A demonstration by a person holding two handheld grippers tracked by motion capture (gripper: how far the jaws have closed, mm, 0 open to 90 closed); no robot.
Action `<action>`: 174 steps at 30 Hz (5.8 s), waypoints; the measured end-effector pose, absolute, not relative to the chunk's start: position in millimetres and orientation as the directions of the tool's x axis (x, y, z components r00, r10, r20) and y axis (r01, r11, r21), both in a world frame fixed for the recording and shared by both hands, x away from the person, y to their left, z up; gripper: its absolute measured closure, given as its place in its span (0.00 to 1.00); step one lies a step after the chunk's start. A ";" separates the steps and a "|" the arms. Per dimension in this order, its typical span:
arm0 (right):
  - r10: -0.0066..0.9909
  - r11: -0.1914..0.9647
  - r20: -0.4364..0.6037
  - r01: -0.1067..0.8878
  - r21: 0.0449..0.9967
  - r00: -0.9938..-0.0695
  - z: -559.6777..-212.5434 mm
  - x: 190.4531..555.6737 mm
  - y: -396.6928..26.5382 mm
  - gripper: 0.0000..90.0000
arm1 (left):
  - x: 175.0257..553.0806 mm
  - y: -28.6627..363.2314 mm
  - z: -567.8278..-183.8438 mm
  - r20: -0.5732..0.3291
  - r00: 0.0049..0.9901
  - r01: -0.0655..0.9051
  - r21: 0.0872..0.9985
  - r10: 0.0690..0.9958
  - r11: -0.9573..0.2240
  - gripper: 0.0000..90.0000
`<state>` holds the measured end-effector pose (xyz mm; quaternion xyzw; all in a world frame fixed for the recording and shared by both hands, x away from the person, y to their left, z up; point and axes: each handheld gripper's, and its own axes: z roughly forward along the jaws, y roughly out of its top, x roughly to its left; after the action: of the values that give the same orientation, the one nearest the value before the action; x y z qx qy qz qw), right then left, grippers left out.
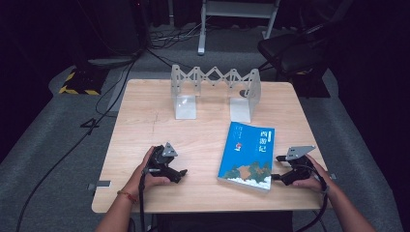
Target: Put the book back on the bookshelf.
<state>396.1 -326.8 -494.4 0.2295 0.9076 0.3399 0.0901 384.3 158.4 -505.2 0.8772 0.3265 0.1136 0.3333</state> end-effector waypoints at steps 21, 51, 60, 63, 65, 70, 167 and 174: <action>0.487 0.658 -0.045 0.333 0.675 -0.872 -488.9 391.1 -326.1 0.21 | 384.3 158.4 -505.2 -0.019 0.761 0.497 0.659 0.649 -0.564 0.00; 0.480 0.603 -0.005 0.325 0.729 -0.877 -479.1 387.4 -329.4 0.27 | 383.5 158.0 -505.1 -0.015 0.755 0.501 0.659 0.656 -0.562 0.00; 0.488 0.571 0.009 0.328 0.752 -0.873 -473.4 387.8 -329.1 0.27 | 377.1 152.6 -501.8 -0.022 0.757 0.498 0.666 0.653 -0.555 0.10; 0.495 0.559 0.012 0.328 0.762 -0.869 -471.3 387.5 -328.4 0.27 | 374.3 146.8 -498.1 -0.038 0.769 0.489 0.678 0.638 -0.548 0.23; 0.497 0.552 0.016 0.331 0.766 -0.867 -469.6 387.8 -327.8 0.27 | 370.7 139.1 -491.9 -0.040 0.777 0.472 0.697 0.628 -0.540 0.18; 0.508 0.533 0.028 0.340 0.774 -0.861 -467.3 387.6 -326.7 0.27 | 356.0 105.5 -473.3 -0.004 0.831 0.384 0.727 0.557 -0.569 0.19; 0.259 0.727 -0.392 -0.088 0.680 -0.883 -459.6 390.9 -203.4 0.75 | 348.5 88.0 -437.5 0.072 0.875 0.248 0.784 0.479 -0.570 0.49; 0.226 0.746 -0.409 -0.113 0.656 -0.884 -457.0 383.3 -186.0 0.78 | 348.5 83.7 -441.7 0.140 0.850 0.245 0.750 0.509 -0.614 0.62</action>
<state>383.3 -186.0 -457.0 0.0312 0.9035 0.3548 0.2384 348.5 83.7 -441.7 0.8817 0.2136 0.1721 0.3838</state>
